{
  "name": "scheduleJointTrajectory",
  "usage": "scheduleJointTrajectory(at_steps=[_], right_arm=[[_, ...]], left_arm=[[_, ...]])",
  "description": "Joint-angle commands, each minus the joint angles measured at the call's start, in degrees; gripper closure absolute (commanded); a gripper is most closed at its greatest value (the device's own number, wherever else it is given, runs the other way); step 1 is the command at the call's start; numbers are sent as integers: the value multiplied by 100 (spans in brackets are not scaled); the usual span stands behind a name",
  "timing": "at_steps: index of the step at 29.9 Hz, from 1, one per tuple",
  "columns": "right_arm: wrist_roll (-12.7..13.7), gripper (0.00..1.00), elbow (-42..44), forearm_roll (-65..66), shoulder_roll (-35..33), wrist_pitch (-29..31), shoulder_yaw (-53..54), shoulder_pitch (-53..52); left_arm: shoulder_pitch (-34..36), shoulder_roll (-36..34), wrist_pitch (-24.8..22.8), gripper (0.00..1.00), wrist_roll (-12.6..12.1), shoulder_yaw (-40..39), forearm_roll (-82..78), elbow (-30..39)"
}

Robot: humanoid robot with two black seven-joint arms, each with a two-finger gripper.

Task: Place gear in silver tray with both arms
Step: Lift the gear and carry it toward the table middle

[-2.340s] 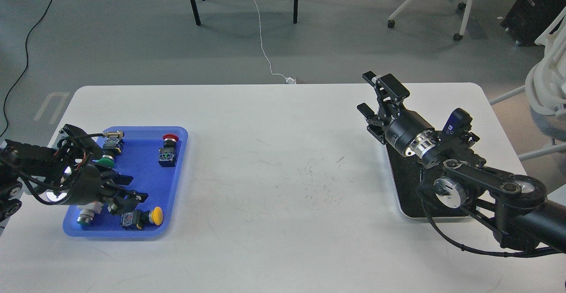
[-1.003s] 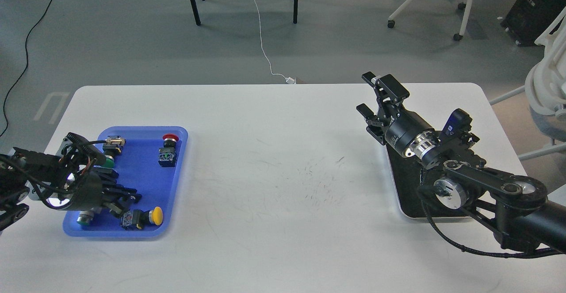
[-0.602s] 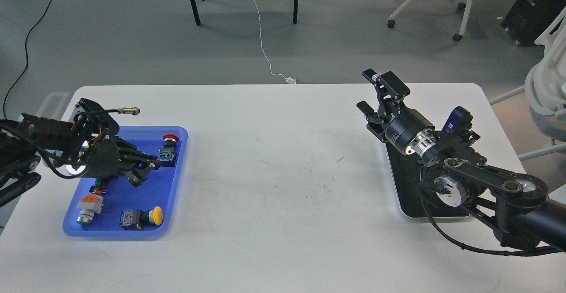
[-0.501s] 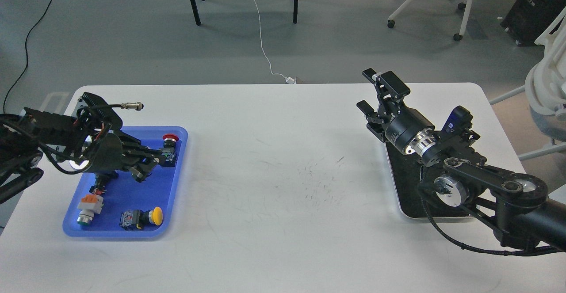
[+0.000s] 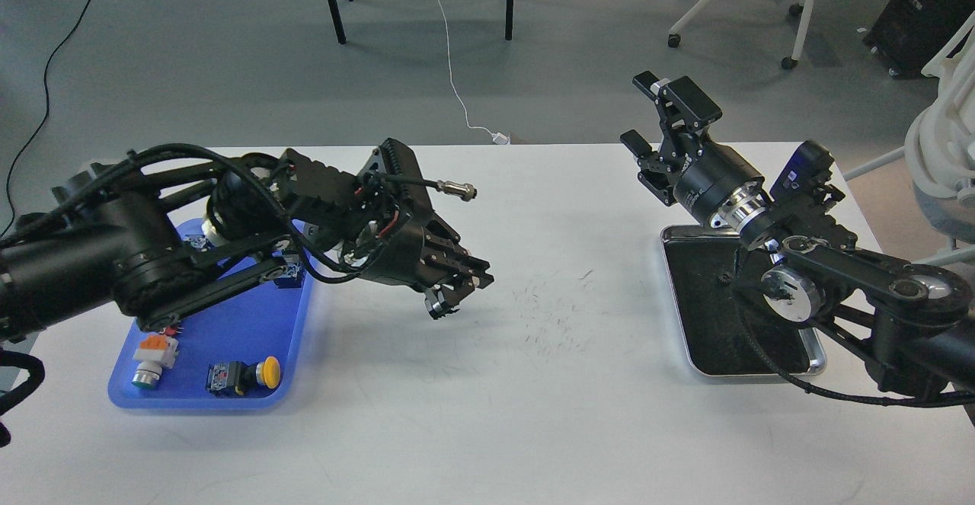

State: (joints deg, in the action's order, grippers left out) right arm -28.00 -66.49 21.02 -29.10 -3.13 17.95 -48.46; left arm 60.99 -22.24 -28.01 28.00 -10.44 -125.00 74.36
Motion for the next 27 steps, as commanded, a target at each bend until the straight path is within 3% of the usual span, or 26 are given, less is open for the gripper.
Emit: scheduleJointTrajectory(at_steps=[1,6,11,18,27], right_arm=[[0,3,13,-37,62,-3,-46,-294],[0,3,39,-283,325,-21,-90,-646],[0,3,66,-283,414,-38,-195,-682],[0,3,48,-283,361,-38,-389,-664],[0,3,74,-283,414,-38,-407,-647]], left_arm=[[27,588,1,90,0,77,0,-307],[185,1361,1,90,0,481,0,-702],[203,2224,1,90,0,570,0,-1589],[159,2224,1,90,0,579,0,-2285],[124,2224,1,89,0,675,0,-2365]])
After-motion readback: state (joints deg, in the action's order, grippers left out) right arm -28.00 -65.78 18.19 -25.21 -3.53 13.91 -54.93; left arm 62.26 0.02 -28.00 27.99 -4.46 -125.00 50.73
